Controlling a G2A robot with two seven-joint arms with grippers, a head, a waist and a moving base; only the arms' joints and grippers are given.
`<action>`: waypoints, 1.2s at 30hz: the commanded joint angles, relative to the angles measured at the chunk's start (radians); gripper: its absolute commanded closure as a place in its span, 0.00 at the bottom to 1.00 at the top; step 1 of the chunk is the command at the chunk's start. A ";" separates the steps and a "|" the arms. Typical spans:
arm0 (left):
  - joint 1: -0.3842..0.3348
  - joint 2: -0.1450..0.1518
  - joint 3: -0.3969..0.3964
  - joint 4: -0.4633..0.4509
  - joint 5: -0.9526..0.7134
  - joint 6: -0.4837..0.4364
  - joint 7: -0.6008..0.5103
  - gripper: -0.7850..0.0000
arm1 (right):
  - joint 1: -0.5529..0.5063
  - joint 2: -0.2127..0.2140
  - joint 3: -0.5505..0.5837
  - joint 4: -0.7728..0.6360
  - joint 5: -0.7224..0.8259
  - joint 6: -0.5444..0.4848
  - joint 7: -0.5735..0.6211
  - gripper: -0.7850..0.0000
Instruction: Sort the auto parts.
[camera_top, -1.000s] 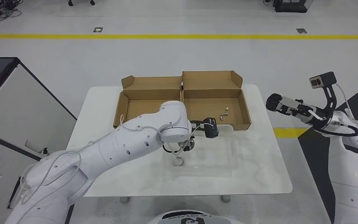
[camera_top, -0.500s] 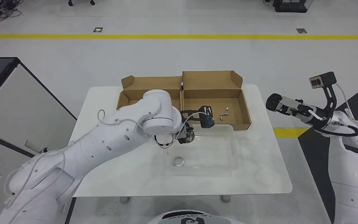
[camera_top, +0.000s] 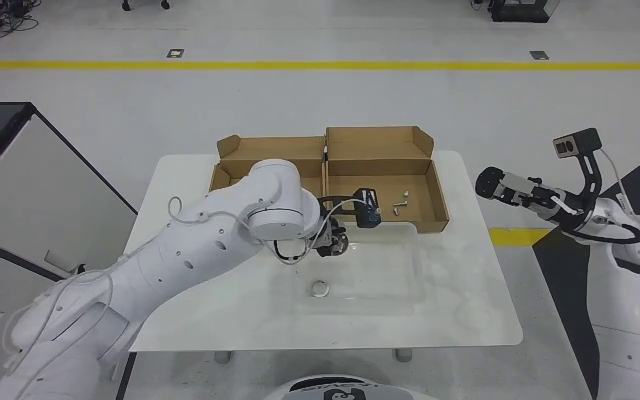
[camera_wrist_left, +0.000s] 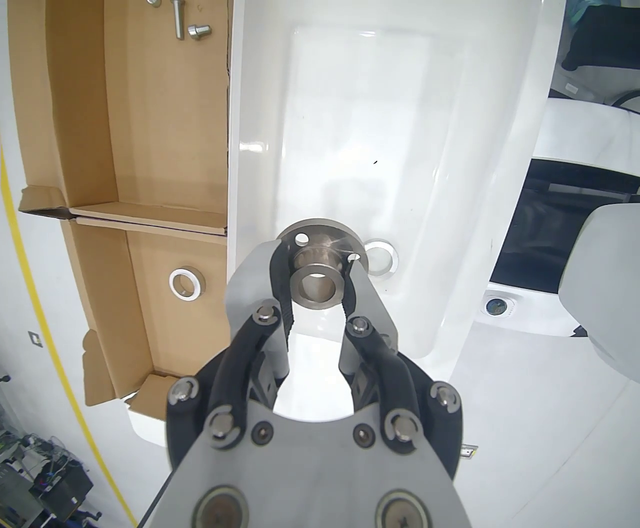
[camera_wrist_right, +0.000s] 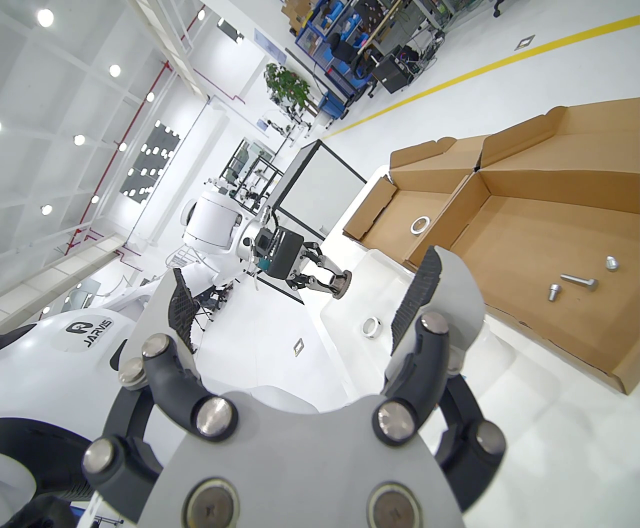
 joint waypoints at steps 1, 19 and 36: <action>0.000 0.000 0.000 0.000 0.000 0.000 0.000 1.00 | 0.000 0.000 0.000 0.000 0.000 0.000 0.000 0.00; 0.175 0.069 -0.236 0.156 -0.637 -0.485 0.485 1.00 | 0.000 0.000 0.000 0.000 0.000 0.000 0.000 0.00; 0.251 0.077 -0.310 0.028 -1.198 -0.599 0.598 1.00 | 0.000 0.000 0.000 0.000 0.000 0.000 0.000 0.00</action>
